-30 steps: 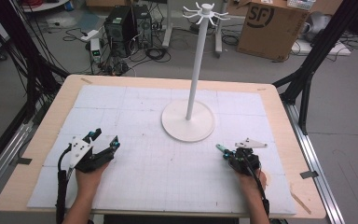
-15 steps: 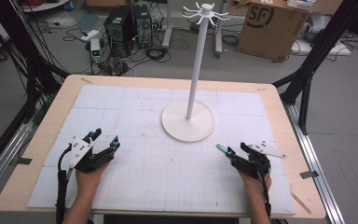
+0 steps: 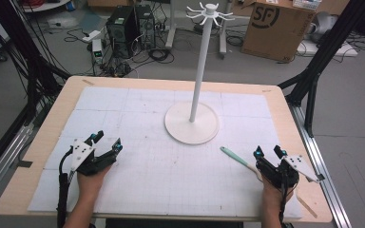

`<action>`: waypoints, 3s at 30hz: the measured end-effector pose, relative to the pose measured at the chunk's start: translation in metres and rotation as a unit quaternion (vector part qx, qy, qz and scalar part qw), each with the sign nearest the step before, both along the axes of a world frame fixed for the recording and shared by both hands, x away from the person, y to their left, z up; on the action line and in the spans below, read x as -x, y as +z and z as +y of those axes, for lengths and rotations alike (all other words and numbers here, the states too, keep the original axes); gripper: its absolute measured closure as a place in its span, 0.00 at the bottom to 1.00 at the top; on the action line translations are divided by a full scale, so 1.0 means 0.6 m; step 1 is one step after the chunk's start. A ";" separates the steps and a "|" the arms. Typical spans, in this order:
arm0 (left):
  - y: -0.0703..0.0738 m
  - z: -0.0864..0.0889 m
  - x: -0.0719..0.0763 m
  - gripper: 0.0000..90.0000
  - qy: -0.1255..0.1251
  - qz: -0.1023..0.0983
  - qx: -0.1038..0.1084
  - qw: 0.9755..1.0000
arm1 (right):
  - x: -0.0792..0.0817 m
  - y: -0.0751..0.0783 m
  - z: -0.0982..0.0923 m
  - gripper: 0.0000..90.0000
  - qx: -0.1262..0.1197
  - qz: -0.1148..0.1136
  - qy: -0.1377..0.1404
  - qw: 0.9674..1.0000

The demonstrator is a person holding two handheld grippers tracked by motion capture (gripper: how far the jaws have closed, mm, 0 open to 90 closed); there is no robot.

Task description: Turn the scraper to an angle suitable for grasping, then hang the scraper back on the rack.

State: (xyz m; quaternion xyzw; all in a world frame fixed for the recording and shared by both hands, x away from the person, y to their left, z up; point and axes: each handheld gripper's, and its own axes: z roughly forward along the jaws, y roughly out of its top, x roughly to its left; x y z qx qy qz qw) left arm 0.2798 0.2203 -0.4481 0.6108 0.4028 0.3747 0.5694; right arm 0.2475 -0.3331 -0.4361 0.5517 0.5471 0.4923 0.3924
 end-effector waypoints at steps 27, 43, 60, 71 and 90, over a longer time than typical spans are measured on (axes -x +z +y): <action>0.001 -0.001 0.003 0.27 -0.003 -0.011 0.000 1.000 | -0.002 -0.017 0.033 0.17 0.033 -0.061 0.034 0.997; 0.000 -0.003 0.006 0.27 -0.032 -0.023 -0.007 0.999 | -0.008 -0.018 0.029 0.17 0.013 -0.053 0.058 0.997; -0.001 -0.003 0.004 0.28 -0.029 -0.014 -0.001 0.999 | -0.010 -0.021 0.026 0.17 0.007 -0.043 0.066 0.997; -0.001 -0.004 0.004 0.28 -0.033 -0.015 -0.005 0.999 | -0.009 -0.021 0.027 0.18 0.011 -0.041 0.062 0.997; -0.002 -0.005 0.004 0.28 -0.037 -0.014 -0.009 0.999 | -0.021 -0.020 0.026 0.18 0.014 -0.011 0.065 0.998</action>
